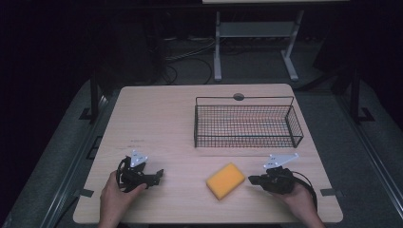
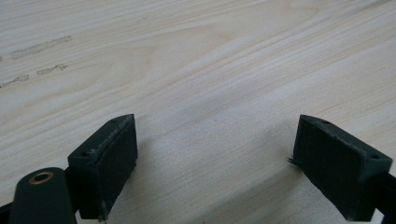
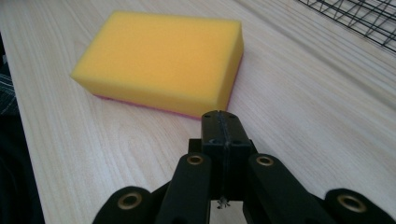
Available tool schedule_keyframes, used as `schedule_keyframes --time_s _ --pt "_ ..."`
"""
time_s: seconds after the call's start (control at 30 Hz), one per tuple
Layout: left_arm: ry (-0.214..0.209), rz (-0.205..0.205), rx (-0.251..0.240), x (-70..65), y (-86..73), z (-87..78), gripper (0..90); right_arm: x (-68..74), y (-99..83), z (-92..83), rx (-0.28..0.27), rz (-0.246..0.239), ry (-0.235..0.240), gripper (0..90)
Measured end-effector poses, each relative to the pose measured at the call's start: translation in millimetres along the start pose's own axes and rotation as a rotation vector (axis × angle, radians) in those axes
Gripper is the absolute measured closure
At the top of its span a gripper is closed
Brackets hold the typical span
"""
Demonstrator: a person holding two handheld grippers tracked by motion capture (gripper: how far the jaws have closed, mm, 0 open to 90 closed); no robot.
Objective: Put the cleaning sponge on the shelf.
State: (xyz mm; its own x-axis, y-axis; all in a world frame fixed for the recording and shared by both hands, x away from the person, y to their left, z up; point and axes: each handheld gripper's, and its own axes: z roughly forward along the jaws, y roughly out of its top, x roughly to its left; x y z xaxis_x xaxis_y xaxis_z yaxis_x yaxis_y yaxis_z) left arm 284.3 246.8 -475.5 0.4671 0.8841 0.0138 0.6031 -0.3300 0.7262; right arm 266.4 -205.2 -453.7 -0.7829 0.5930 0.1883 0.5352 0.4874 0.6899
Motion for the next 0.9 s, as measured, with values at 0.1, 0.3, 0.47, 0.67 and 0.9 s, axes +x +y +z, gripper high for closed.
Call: schedule_keyframes --time_s 0.1,0.3,0.47,0.67,0.9 --pt "0.001 -0.001 0.000 -0.1 -0.1 0.0 12.9 0.7 1.7 1.8 -0.003 -0.003 0.004 89.5" --pt "0.001 -0.001 0.000 -0.2 -0.1 -0.1 12.9 1.2 4.4 7.2 0.002 -0.005 0.007 89.5" --pt "0.001 -0.001 0.000 -0.2 -0.1 -0.1 12.9 0.9 5.5 10.1 0.005 -0.013 0.004 89.5" --pt "0.002 -0.001 0.001 -0.3 -0.1 -0.2 12.9 0.4 7.2 13.2 0.007 -0.020 -0.001 89.5" --pt "0.002 -0.002 0.001 -0.4 -0.2 -0.2 12.9 0.3 10.6 16.5 0.011 -0.020 -0.002 89.5"
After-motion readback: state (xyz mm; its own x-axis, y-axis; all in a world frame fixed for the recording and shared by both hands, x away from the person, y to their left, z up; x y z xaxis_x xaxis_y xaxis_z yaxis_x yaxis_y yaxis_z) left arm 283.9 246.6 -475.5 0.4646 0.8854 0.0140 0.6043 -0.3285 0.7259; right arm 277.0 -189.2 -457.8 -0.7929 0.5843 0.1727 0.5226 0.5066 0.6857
